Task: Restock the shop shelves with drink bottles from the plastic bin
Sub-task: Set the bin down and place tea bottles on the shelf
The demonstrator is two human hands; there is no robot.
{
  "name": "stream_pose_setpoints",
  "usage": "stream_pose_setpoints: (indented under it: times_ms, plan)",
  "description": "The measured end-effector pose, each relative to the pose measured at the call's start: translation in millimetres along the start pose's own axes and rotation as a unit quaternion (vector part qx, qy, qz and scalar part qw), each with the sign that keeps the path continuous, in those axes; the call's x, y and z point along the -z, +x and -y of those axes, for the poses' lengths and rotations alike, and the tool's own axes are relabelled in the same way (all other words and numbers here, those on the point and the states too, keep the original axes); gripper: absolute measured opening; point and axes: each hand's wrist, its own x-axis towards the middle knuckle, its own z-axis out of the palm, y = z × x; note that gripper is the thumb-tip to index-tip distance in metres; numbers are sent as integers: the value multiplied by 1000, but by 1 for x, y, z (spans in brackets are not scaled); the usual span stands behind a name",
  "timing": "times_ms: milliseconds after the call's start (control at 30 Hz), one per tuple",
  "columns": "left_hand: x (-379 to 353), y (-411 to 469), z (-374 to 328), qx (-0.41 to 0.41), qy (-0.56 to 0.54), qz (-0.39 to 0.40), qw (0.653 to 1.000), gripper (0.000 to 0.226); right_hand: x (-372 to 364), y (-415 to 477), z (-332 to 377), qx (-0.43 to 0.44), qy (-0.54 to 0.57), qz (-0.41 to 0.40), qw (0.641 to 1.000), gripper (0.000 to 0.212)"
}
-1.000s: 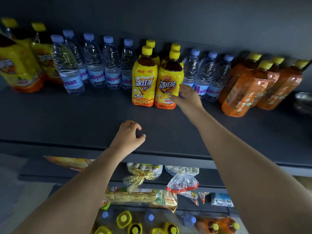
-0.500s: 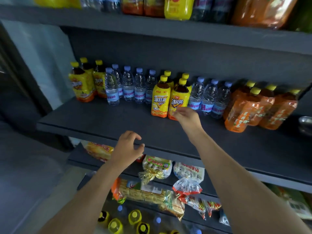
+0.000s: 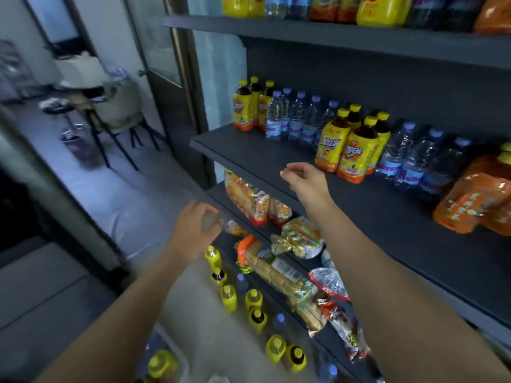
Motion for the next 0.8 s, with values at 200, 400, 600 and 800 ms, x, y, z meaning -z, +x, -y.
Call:
stream_pose_setpoints:
  times_ms: [200, 400, 600, 800]
  plan:
    - [62, -67, 42, 85, 17, -48, 995, 41, -82, -53, 8, 8, 26, 98, 995, 19]
    - [122, -134, 107, 118, 93, -81, 985, 54, -186, -102, -2, -9, 13, 199, 980, 25]
    - [156, -205, 178, 175, 138, -74, 972, 67, -278, -151, -23, -23, -15, 271, 962, 20]
    - [152, -264, 234, 208, 193, -20, 959, 43, -342, -191, -61, -51, -24, 325, 944, 16]
